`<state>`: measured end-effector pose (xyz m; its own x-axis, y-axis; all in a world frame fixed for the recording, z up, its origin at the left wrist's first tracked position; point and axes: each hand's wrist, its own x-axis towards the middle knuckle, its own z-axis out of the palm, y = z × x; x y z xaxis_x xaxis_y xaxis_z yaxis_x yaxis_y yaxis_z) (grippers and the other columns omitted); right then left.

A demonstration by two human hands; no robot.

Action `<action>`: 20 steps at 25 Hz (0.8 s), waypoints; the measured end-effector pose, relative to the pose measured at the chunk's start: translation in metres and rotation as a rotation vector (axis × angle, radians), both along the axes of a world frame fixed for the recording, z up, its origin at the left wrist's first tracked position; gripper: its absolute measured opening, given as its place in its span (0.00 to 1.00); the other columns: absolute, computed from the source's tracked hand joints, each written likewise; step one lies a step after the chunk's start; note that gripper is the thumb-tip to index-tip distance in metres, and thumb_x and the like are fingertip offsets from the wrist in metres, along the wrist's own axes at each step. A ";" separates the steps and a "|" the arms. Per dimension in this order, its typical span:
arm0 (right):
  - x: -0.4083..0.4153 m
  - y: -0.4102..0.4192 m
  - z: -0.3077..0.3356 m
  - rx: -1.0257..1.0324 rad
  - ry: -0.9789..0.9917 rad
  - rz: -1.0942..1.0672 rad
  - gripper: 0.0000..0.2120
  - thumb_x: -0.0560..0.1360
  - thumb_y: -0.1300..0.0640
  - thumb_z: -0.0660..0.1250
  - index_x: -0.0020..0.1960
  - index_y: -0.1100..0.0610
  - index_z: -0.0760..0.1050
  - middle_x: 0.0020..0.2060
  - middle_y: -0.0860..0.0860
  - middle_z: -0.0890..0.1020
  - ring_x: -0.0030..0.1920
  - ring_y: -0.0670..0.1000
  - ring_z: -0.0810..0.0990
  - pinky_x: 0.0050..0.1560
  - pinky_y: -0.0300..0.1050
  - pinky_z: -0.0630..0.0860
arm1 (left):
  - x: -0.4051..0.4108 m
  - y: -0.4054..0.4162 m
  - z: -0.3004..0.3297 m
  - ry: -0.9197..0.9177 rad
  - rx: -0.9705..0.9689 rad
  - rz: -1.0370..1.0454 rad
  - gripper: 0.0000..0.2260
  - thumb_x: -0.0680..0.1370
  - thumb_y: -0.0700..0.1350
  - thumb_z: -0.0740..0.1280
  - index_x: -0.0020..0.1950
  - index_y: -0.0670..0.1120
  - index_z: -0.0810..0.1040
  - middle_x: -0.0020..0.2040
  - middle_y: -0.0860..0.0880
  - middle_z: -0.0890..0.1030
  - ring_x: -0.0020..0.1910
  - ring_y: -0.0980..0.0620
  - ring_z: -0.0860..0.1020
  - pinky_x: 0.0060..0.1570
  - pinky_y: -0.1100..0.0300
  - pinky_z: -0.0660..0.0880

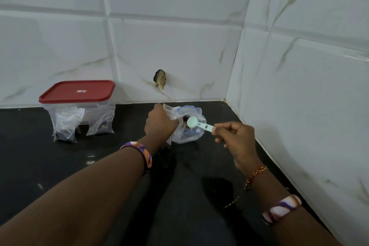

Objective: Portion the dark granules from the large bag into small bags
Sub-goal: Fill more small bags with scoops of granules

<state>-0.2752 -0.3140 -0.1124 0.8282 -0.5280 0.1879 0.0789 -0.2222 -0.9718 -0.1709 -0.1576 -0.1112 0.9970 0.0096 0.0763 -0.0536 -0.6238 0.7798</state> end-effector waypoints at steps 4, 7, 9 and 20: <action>0.030 0.014 -0.018 -0.807 -0.072 -0.070 0.03 0.68 0.63 0.70 0.36 0.60 0.83 0.28 0.54 0.82 0.27 0.52 0.80 0.28 0.39 0.74 | 0.011 -0.004 0.001 -0.024 -0.086 0.013 0.21 0.68 0.44 0.73 0.58 0.42 0.72 0.55 0.45 0.78 0.52 0.46 0.78 0.51 0.51 0.78; 0.058 0.035 -0.020 -1.163 0.026 -0.035 0.10 0.52 0.65 0.77 0.25 0.58 0.76 0.19 0.52 0.76 0.18 0.52 0.75 0.18 0.35 0.67 | 0.017 -0.008 -0.004 -0.030 -0.119 0.004 0.20 0.67 0.44 0.73 0.56 0.42 0.73 0.52 0.46 0.78 0.51 0.47 0.78 0.47 0.55 0.77; 0.070 0.041 -0.024 -1.163 0.047 -0.025 0.13 0.48 0.65 0.80 0.24 0.59 0.76 0.20 0.53 0.77 0.19 0.54 0.76 0.19 0.36 0.68 | 0.022 -0.012 -0.003 -0.038 -0.142 0.043 0.18 0.67 0.44 0.72 0.55 0.42 0.74 0.50 0.46 0.79 0.49 0.48 0.78 0.43 0.58 0.74; 0.095 0.018 -0.023 -0.009 0.290 -0.191 0.04 0.70 0.69 0.67 0.39 0.64 0.80 0.31 0.52 0.78 0.40 0.53 0.78 0.45 0.52 0.80 | 0.013 -0.059 0.031 -0.251 0.052 -0.387 0.23 0.68 0.47 0.73 0.59 0.44 0.70 0.53 0.47 0.79 0.51 0.48 0.79 0.51 0.55 0.78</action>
<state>-0.1799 -0.2964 -0.1356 0.7341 -0.6781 -0.0352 -0.2442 -0.2153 -0.9455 -0.1582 -0.2171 -0.0798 0.8771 -0.3696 0.3067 -0.4735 -0.5585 0.6811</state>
